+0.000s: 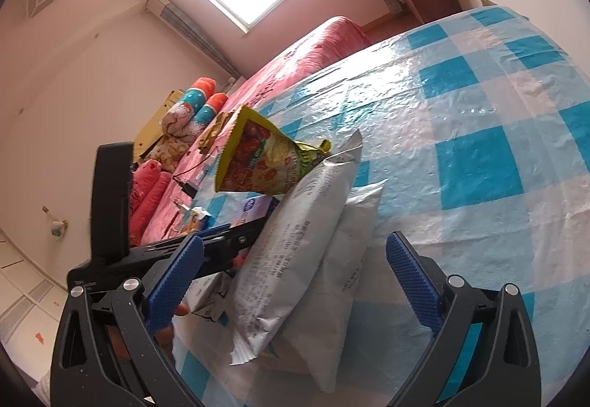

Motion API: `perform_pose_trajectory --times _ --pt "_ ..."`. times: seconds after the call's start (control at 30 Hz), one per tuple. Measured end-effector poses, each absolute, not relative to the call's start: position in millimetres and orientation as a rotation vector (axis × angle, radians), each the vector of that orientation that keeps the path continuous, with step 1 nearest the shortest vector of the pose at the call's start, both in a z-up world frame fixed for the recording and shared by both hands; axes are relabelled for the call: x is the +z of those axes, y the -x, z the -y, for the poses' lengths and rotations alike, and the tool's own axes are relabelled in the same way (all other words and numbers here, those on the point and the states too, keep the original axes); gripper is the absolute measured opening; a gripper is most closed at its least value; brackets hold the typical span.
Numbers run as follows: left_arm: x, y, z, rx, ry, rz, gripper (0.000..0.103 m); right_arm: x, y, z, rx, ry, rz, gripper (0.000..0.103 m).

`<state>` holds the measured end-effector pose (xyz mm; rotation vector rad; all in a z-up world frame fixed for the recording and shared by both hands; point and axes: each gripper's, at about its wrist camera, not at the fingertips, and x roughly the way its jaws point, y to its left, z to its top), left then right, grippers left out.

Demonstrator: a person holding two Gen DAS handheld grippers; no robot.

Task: Collect trash
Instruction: 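Grasp the Vinda tissue pack with left tool while right tool approaches the white mailer bag, then lift the tissue pack with left tool while right tool grasps the white mailer bag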

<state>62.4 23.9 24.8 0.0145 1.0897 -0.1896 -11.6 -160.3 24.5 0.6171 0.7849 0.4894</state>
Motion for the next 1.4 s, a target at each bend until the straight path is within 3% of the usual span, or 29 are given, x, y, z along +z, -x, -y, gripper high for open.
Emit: perform_pose_trajectory --times 0.03,0.13,0.23,0.53,0.8,0.93,1.13,1.27,1.4 --pt "24 -62 -23 -0.19 -0.017 -1.093 0.058 26 13 160 0.497 -0.62 -0.782 0.097" --pt "23 -57 -19 -0.186 -0.041 -1.08 0.055 28 14 158 0.517 -0.625 -0.772 0.096" --pt "23 -52 -17 -0.188 -0.045 -1.07 0.054 28 14 158 0.532 -0.642 -0.775 0.081" --pt "24 -40 -10 -0.214 -0.044 -1.066 0.053 29 15 166 0.599 -0.717 -0.732 0.077" --pt "24 -31 -6 -0.231 -0.028 -1.063 0.053 31 9 158 0.617 -0.685 -0.735 0.066" --pt "24 -32 -9 -0.24 -0.017 -1.06 0.053 25 5 161 0.57 -0.689 -0.743 0.051" --pt "26 -30 -12 -0.252 -0.001 -1.059 0.053 24 4 160 0.523 -0.66 -0.753 0.048" --pt "30 -28 -16 -0.255 0.009 -1.051 0.053 23 4 158 0.479 -0.619 -0.766 0.032" --pt "36 -23 -23 -0.253 0.025 -1.038 0.053 21 8 160 0.478 -0.62 -0.768 0.03"
